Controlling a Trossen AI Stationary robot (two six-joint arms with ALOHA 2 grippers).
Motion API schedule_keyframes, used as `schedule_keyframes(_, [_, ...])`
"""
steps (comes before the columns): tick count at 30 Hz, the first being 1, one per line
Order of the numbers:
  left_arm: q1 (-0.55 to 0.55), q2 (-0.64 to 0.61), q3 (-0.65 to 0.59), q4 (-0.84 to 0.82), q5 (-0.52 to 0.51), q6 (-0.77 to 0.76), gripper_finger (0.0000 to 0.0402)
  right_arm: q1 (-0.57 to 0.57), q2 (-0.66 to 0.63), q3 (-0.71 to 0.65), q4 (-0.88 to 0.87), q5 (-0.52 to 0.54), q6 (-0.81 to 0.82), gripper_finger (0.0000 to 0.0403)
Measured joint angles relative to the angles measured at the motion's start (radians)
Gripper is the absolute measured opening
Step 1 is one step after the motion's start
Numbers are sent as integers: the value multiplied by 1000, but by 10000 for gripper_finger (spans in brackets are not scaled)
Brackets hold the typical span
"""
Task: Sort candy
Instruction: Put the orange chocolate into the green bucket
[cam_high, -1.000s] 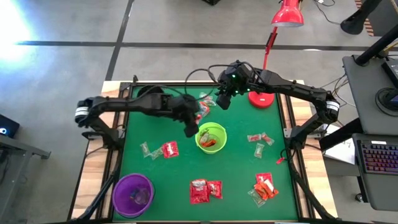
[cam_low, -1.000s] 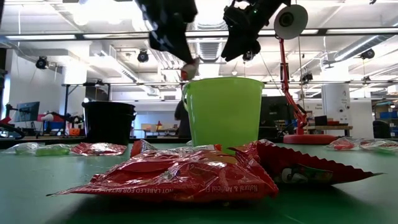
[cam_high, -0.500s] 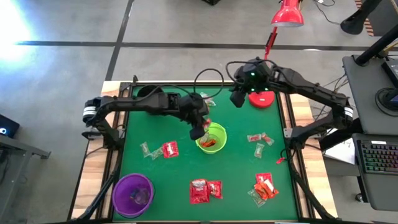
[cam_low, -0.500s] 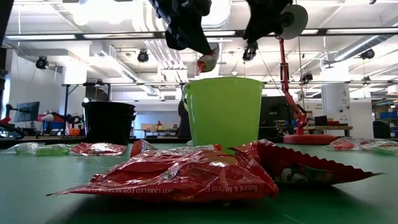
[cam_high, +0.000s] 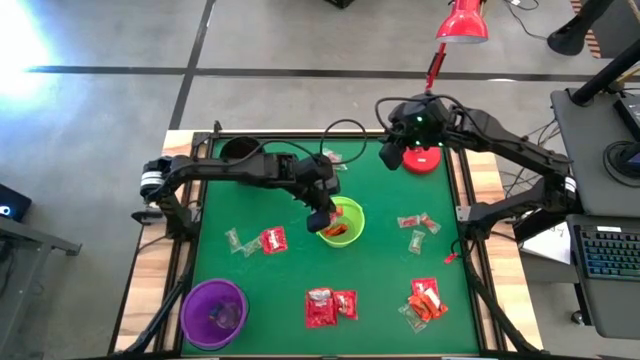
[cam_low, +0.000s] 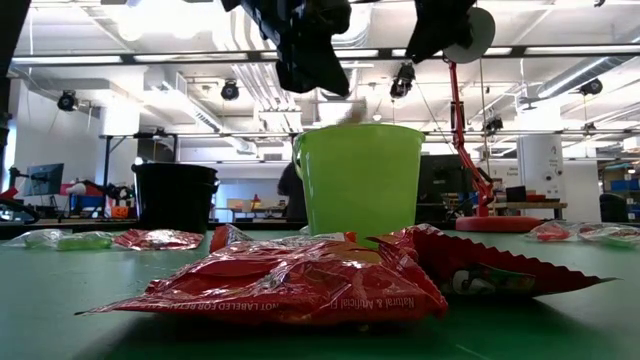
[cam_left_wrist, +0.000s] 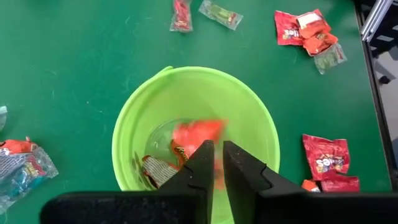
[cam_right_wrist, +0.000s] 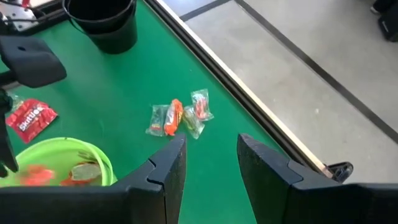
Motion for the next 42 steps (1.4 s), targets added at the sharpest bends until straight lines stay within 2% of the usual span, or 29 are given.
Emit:
schedule_keyframes(6, [0,0,1,-5,-8,27,57,0,22,0,-31,-2,-1,137])
schedule_keyframes(9, [0,0,2,-41,-54,24,70,1,25,0,-94,-4,-1,137])
schedule_keyframes(19, [0,-58,2,-166,-83,82,75,3,6,0,-392,-29,104,137])
schedule_keyframes(24, [0,-121,2,-209,-84,116,75,20,-5,0,-484,-81,209,137])
schedule_keyframes(33, [-2,-266,2,-355,-115,130,75,111,-15,-30,-643,-97,402,137])
schedule_keyframes(37, [-2,-346,2,-389,-129,133,75,129,-17,-69,-627,-185,425,137])
schedule_keyframes(42, [-2,-427,2,-394,-129,148,75,127,14,-87,-614,-194,389,137])
